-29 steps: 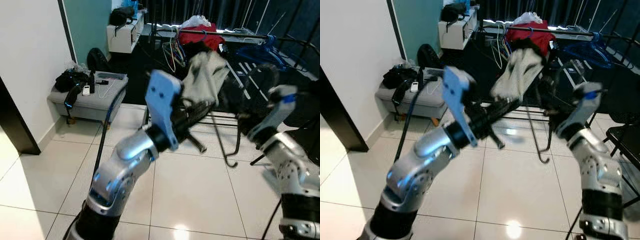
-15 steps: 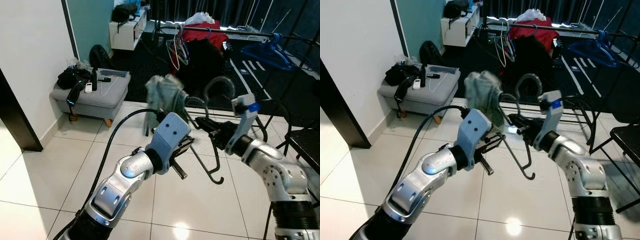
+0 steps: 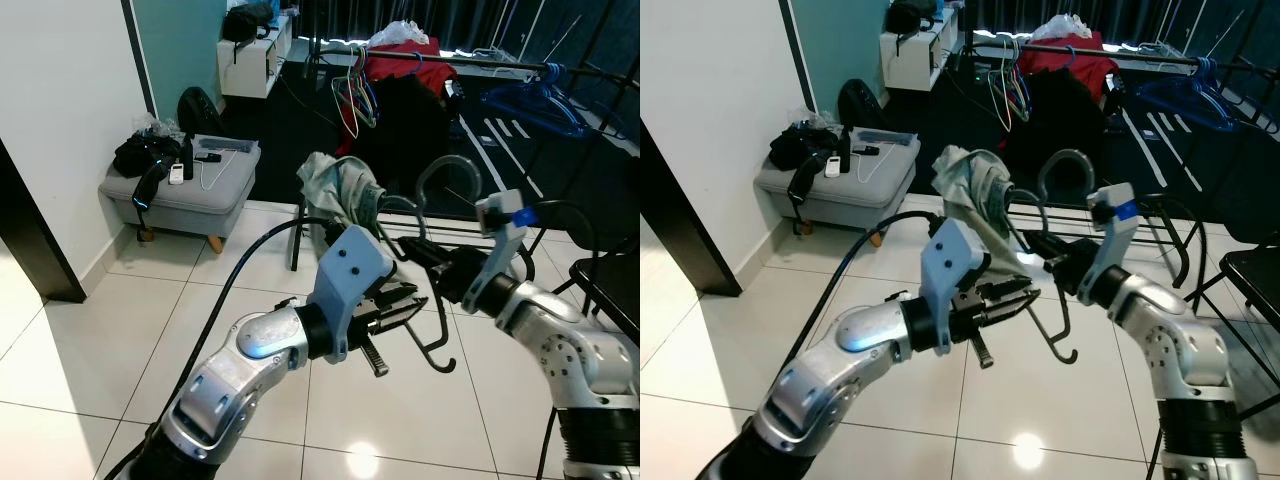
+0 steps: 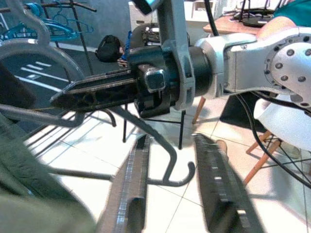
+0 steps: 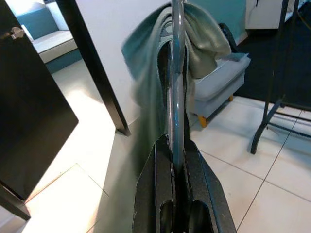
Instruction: Hang hanger
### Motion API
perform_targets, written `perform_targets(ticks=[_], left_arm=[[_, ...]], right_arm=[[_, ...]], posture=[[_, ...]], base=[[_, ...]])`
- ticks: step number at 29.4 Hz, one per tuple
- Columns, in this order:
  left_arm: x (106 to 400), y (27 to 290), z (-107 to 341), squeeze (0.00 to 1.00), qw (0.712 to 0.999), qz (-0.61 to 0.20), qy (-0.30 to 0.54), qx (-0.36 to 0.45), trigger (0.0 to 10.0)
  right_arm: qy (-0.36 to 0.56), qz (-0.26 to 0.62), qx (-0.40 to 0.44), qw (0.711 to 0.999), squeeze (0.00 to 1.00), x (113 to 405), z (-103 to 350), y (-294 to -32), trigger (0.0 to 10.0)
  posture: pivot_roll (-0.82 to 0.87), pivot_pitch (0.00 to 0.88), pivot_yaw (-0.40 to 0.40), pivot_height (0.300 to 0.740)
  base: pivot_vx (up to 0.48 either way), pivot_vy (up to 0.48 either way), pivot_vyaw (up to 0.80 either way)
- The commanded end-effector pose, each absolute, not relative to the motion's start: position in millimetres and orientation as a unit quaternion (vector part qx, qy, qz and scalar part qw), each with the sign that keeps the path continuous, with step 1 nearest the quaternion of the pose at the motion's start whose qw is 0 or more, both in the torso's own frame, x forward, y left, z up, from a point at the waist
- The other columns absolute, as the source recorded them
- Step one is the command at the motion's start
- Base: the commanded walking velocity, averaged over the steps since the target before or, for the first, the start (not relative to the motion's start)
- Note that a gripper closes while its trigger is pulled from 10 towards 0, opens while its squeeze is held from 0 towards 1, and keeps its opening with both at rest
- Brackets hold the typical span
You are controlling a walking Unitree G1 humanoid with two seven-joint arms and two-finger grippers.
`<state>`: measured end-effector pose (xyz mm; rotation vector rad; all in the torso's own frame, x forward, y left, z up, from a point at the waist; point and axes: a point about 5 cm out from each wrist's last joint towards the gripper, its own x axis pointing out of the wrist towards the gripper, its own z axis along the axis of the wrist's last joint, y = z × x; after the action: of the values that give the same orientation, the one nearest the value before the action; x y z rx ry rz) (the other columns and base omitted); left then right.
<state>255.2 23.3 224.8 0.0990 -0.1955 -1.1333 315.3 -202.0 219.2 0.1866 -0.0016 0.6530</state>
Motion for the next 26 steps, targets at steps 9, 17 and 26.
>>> perform_targets(ticks=[9, 17, 26], left_arm=[[232.9, 41.5, 200.2, 1.00, 0.796, -0.595, -0.024, 0.110, 10.0], [300.6, 105.2, 298.2, 0.00, 0.910, -0.290, -0.244, -0.170, 10.0], [300.1, 114.4, 308.8, 0.00, 0.896, -0.283, -0.267, -0.214, 10.0]], right_arm=[[-0.072, 0.382, 0.108, 0.915, 0.00, 303.0, 247.4, -214.4, 10.0], [0.019, 0.480, 0.109, 0.870, 0.00, 267.5, 231.8, -257.8, 10.0], [0.026, 0.477, 0.114, 0.871, 0.00, 265.3, 231.6, -264.8, 10.0]], posture=[[-0.01, 0.073, -0.051, 0.740], [-0.02, 0.073, -0.066, 0.740], [-0.02, 0.073, -0.066, 0.740]], base=[[0.000, 0.000, 0.00], [0.000, 0.000, 0.00], [0.000, 0.000, 0.00]])
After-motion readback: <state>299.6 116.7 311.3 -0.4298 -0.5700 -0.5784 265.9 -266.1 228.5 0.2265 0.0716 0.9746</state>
